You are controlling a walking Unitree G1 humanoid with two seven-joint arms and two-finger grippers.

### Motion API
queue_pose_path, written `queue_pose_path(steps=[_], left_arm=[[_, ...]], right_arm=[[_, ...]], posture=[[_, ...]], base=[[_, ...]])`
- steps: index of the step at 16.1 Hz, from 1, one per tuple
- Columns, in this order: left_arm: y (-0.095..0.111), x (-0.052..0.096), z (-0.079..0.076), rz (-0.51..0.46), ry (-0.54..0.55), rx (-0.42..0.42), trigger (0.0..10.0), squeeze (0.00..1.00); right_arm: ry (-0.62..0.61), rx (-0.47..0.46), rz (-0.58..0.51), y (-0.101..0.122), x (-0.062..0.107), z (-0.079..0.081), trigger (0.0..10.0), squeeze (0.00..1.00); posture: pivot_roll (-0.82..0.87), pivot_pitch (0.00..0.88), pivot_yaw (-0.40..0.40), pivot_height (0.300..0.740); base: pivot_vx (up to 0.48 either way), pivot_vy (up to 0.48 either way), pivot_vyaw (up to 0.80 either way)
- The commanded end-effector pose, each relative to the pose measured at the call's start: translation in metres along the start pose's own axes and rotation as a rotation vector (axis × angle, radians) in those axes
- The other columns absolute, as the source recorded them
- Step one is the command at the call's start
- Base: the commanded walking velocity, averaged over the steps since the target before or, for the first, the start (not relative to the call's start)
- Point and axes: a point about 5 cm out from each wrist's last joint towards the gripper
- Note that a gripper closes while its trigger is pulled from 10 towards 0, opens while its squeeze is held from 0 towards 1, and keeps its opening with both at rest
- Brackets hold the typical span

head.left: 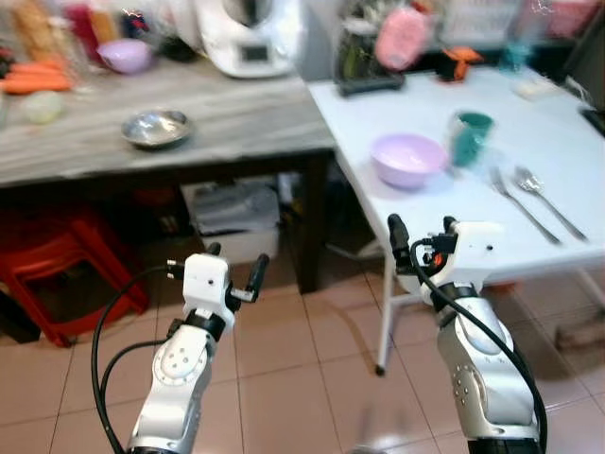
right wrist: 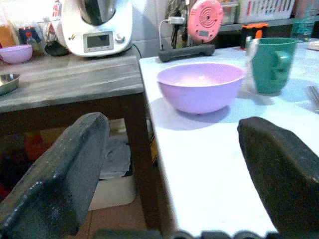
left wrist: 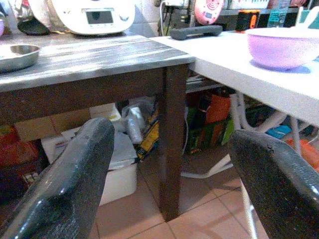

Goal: Setting the table

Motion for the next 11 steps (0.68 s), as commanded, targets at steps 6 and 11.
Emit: queue_pose_path(steps=[6,11], left_arm=[[0.0026,-0.0008,-0.0004,-0.012,-0.006,-0.003,10.0,0.0],[0.0031,-0.0014,-0.0016,-0.016,-0.006,0.001,10.0,0.0]], right_arm=[[0.002,0.004,-0.02,0.0053,-0.0015,0.0007,10.0,0.0],[-0.003,0.01,-0.021,0.0054,-0.0008,-0.0012,10.0,0.0]], posture=[[-0.07,0.064,0.06,0.74],[-0.07,0.068,0.062,0.74]], base=[[0.0,-0.361,0.0],[0.0,-0.244,0.0]])
Point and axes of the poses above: a point about 5 cm out from each wrist's last joint towards the gripper, its own x axis pointing back from the gripper into the wrist, its own y axis along the axis of the wrist's last joint, z = x × y, and after that the axes turned 3 degrees about -x, right-handed
